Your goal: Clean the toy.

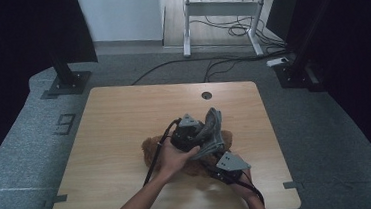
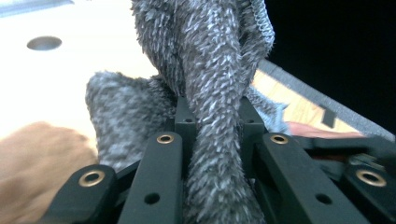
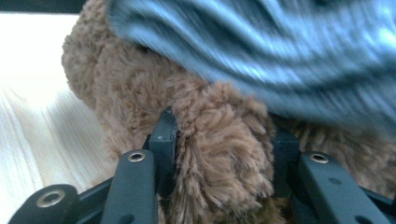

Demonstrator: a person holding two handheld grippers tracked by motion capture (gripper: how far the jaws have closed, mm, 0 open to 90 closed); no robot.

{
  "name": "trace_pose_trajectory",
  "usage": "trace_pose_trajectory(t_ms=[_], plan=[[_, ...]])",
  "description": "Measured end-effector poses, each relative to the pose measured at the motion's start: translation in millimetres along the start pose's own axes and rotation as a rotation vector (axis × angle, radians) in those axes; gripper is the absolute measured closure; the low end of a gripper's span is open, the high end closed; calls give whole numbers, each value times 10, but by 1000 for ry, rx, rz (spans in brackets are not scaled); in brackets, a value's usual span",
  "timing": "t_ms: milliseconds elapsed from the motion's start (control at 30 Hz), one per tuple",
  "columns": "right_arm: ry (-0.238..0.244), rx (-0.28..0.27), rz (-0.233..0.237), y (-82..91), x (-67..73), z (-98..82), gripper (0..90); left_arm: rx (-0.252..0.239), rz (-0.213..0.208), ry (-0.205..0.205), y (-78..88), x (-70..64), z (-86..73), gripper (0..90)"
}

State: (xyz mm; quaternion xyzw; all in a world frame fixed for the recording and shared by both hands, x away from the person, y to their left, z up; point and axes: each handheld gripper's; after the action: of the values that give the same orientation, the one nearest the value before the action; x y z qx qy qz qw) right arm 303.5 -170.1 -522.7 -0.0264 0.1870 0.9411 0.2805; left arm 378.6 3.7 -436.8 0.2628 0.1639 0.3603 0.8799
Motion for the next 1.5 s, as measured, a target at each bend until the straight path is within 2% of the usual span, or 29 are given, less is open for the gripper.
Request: trace_pose_trajectory(t_ms=[67, 167, 267, 467, 533, 633, 733, 967, 1100, 1200, 1400, 1500], plan=[[33, 30, -21, -11, 23, -16, 584, 8, -13, 22, -54, 29, -61, 763], [32, 30, -21, -17, 25, -45, 592, 6, -19, 35, -1, 75, -107, 766], [28, 26, -20, -22, 30, -36, 592, 10, 12, 10, 113, 122, -139, 766], [12, 18, -17, -15, 15, -40, 592, 5, 56, 22, 354, 346, -272, 766], [10, 16, -15, -13, 9, -41, 592, -1, 58, 42, 446, 455, -344, 766], [10, 14, -14, -11, 8, -42, 592, -33, 23, 95, 586, 574, -436, 766], [12, 13, -15, -11, 13, -41, 592, -64, 31, 107, 702, 635, -494, 766], [11, 15, -18, -3, 23, -42, 592, -96, 110, 120, 943, 869, -606, 764], [11, 16, -18, 1, 26, -41, 592, -84, 142, 147, 1015, 1025, -739, 764], [11, 14, -18, -1, 31, -41, 592, -76, 174, 145, 1054, 1097, -817, 763], [10, 14, -17, 4, 31, -44, 592, -68, 189, 210, 1081, 1286, -954, 762], [8, 12, -16, 4, 27, -45, 592, -72, 181, 214, 1099, 1276, -922, 763]])
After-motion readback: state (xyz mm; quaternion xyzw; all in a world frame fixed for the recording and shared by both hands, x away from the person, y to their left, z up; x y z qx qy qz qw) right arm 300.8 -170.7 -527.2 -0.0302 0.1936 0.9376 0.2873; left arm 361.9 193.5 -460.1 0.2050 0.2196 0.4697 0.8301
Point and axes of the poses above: each handheld gripper's, and its own axes: y roughly backward along the jaws, z roughly out of its top, x roughly to its left, and after that the axes turned 12 degrees about z, right-handed
